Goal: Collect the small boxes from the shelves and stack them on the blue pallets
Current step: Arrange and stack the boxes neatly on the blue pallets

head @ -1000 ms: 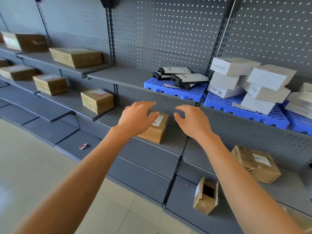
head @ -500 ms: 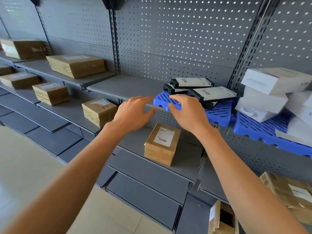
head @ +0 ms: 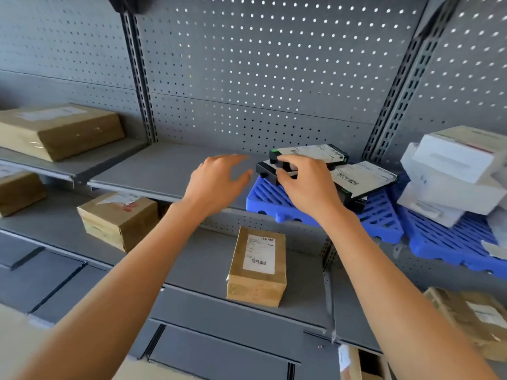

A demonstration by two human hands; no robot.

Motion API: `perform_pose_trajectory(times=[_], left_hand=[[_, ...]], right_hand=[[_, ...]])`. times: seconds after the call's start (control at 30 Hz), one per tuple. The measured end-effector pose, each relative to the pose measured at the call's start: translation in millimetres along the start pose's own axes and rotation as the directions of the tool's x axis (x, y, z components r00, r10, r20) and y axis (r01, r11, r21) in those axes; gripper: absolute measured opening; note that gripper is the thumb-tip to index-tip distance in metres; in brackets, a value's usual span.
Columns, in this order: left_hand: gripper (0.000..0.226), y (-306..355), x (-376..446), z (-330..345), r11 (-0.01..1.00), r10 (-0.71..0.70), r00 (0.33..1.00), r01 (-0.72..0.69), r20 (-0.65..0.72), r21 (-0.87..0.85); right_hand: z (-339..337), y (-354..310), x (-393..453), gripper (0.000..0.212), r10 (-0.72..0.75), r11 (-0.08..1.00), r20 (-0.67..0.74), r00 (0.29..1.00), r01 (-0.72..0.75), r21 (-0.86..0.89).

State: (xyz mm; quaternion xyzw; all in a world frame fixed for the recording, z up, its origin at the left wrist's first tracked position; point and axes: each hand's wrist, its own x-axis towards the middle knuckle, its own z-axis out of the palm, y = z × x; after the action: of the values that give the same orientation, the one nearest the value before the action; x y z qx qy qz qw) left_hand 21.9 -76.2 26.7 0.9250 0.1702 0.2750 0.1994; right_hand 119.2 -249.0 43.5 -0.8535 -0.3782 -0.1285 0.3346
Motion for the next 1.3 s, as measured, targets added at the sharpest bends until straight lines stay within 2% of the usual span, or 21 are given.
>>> perform_pose_trajectory(times=[0.17, 0.33, 0.5, 0.63, 0.8, 1.0, 1.17, 1.3], left_hand=[[0.042, -28.2, 52.8, 15.2, 0.984, 0.094, 0.992, -0.079, 0.088, -0.159], [0.038, -43.0, 90.6, 38.2, 0.955, 0.169, 0.967, -0.114, 0.190, -0.273], [0.051, -41.6, 115.4, 58.0, 0.931, 0.243, 0.924, -0.137, 0.295, -0.339], [0.060, -38.7, 125.4, 66.3, 0.906, 0.289, 0.891, -0.136, 0.350, -0.401], [0.062, -43.3, 129.4, 71.8, 0.878, 0.315, 0.886, -0.136, 0.340, -0.459], [0.060, -51.4, 131.7, 73.2, 0.854, 0.339, 0.886, -0.149, 0.316, -0.498], [0.056, -54.8, 127.9, 71.3, 0.840, 0.335, 0.906, -0.162, 0.260, -0.517], [0.049, -63.4, 125.4, 66.3, 0.836, 0.331, 0.913, -0.167, 0.239, -0.523]], right_hand=[[20.6, -3.2, 21.5, 0.036, 0.103, 0.993, -0.048, 0.994, -0.105, -0.047], [36.3, -5.3, 29.5, 0.029, 0.144, 0.969, -0.122, 0.982, -0.165, -0.184], [44.3, -1.5, 35.6, 0.031, 0.224, 0.909, -0.088, 0.971, -0.241, -0.341], [45.9, 0.2, 43.2, 0.036, 0.230, 0.868, -0.101, 0.968, -0.251, -0.428], [51.9, 7.1, 45.9, 0.033, 0.194, 0.845, -0.150, 0.969, -0.243, -0.476], [54.4, 10.2, 44.3, 0.035, 0.156, 0.868, -0.233, 0.960, -0.246, -0.431], [55.0, 9.8, 41.5, 0.030, 0.152, 0.874, -0.190, 0.970, -0.222, -0.432], [54.7, 5.7, 37.8, 0.034, 0.154, 0.899, -0.148, 0.977, -0.200, -0.389]])
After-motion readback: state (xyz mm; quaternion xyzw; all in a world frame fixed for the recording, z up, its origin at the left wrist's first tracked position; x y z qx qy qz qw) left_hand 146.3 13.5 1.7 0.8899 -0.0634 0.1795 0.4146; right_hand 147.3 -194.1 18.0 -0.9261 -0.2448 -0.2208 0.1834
